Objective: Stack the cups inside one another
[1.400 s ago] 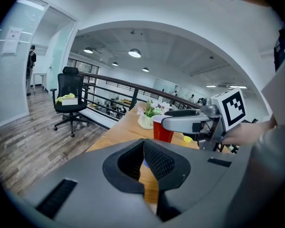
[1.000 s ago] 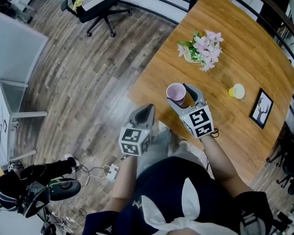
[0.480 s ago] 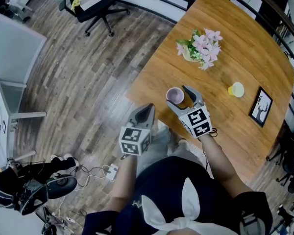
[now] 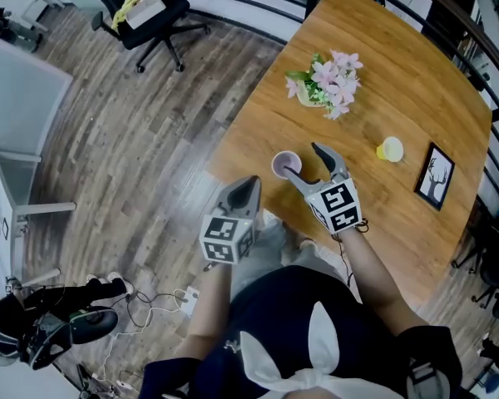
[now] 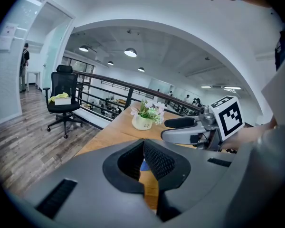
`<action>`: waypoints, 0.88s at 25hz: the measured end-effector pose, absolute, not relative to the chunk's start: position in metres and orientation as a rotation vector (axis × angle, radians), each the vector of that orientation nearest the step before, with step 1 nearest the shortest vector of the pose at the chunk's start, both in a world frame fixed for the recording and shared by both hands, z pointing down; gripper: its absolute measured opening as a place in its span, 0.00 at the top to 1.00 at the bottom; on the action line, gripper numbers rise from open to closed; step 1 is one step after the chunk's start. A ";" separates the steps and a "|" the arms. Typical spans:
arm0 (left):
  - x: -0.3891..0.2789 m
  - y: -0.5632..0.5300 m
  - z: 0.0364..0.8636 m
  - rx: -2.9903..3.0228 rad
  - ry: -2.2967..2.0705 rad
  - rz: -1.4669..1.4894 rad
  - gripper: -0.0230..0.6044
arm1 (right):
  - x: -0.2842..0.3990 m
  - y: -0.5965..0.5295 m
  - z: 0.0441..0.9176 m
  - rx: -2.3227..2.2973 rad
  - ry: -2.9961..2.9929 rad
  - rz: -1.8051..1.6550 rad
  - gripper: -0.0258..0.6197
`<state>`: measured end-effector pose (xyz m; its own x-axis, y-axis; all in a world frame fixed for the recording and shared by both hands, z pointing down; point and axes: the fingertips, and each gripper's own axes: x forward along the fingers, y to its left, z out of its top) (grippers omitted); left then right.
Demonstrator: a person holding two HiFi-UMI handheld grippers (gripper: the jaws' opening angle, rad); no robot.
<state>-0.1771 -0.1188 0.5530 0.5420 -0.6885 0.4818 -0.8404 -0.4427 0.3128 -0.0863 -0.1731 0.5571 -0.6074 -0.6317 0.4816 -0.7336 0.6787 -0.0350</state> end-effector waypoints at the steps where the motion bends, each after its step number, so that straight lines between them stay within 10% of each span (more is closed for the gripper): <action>1: -0.174 -0.120 0.551 2.269 -1.229 0.393 0.93 | -0.080 -0.174 0.555 1.078 -2.452 0.317 0.42; 22: -0.053 -0.129 0.517 2.469 -0.968 0.422 0.93 | 0.122 -0.163 0.507 1.585 -2.204 0.314 0.42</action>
